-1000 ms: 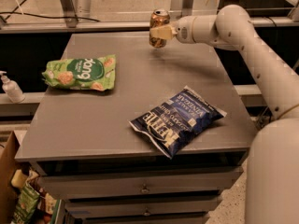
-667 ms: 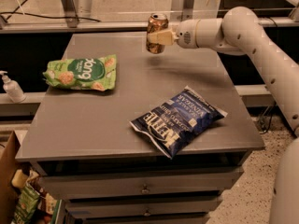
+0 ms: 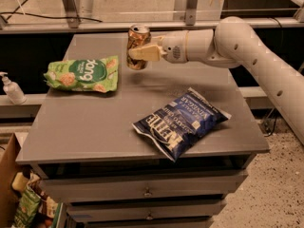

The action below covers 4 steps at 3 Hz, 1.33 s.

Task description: Move orange can near green rice chip bag

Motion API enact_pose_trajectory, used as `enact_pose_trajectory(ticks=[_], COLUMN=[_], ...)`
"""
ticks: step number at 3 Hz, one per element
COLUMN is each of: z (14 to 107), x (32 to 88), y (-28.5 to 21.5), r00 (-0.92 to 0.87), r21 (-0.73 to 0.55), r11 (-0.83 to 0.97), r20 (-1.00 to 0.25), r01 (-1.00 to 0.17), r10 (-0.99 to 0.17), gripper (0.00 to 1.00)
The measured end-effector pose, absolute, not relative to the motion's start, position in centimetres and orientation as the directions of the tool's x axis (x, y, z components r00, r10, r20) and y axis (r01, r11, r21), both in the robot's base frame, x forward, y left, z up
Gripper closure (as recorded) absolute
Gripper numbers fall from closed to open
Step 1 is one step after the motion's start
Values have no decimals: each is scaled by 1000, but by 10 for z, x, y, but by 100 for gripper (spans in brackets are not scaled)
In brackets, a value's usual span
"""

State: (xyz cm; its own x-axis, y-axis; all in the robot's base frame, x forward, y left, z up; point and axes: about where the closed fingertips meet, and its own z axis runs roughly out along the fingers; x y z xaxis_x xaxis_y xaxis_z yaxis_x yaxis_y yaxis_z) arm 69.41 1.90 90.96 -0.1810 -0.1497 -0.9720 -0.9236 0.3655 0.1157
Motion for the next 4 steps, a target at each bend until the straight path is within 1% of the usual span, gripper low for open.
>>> enact_pose_trajectory(ticks=[1, 2, 3, 4], z=[900, 879, 855, 850], x=[670, 661, 659, 659], y=[54, 73, 79, 79], r00=[-147, -117, -102, -101], r21=[86, 40, -1, -11], r11=[297, 282, 291, 297], r20=[-971, -958, -936, -928], r01=[-951, -959, -957, -955], r10=[-191, -263, -338, -359], gripper=[100, 100, 100, 100])
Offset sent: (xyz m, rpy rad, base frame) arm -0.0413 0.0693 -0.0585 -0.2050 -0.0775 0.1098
